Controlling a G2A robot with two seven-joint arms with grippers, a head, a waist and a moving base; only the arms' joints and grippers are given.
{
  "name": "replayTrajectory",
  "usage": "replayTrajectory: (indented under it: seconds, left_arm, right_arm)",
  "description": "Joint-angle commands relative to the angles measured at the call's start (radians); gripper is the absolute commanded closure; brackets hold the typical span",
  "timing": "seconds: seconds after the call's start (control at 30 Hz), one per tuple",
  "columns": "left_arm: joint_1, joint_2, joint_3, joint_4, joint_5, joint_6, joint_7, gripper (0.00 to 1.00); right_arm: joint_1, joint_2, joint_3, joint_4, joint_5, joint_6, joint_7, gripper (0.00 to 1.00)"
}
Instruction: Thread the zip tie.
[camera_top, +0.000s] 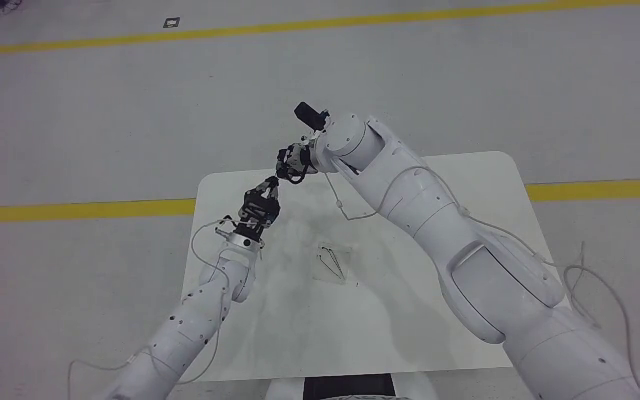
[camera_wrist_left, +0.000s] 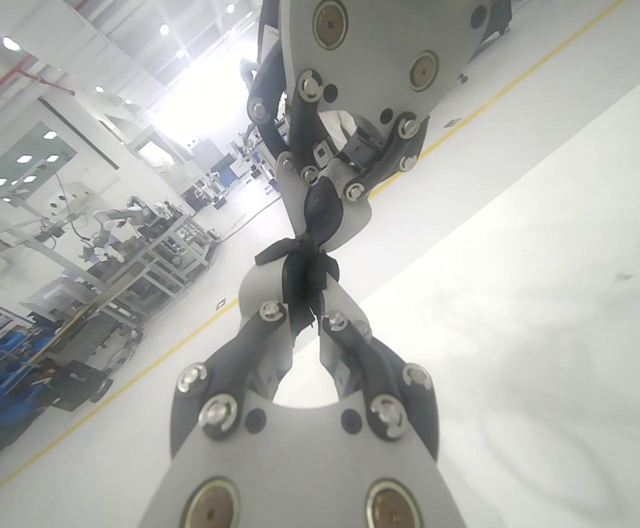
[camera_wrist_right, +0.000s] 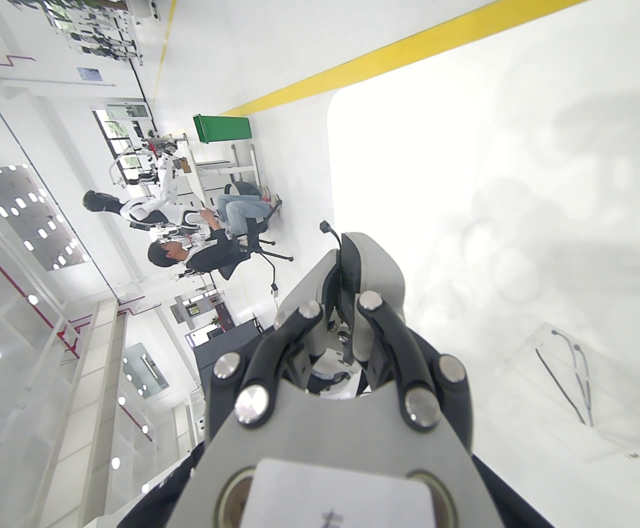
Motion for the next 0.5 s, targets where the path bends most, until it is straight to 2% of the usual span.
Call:
replayTrajectory:
  seconds: [0.0, 0.03, 0.27, 0.37, 0.47]
  left_arm:
    - [0.0, 0.0, -0.002, 0.002, 0.0, -0.002, 0.001, 1.0]
    - [0.001, 0.0, -0.004, 0.002, 0.0, -0.003, 0.003, 1.0]
    - [0.005, 0.0, -0.016, 0.005, 0.0, -0.02, 0.011, 1.0]
    - [0.013, 0.001, -0.028, -0.001, -0.014, -0.043, 0.018, 1.0]
    - [0.031, 0.002, -0.052, -0.025, -0.072, -0.089, 0.033, 1.0]
  right_arm:
    - [0.0, 0.0, 0.0, 0.0, 0.0, 0.0, 0.0, 0.1]
    - [0.0, 0.0, 0.0, 0.0, 0.0, 0.0, 0.0, 0.0]
    - [0.0, 0.0, 0.0, 0.0, 0.0, 0.0, 0.0, 0.0]
    - [0.0, 0.0, 0.0, 0.0, 0.0, 0.0, 0.0, 0.0]
    - [0.0, 0.0, 0.0, 0.0, 0.0, 0.0, 0.0, 0.0]
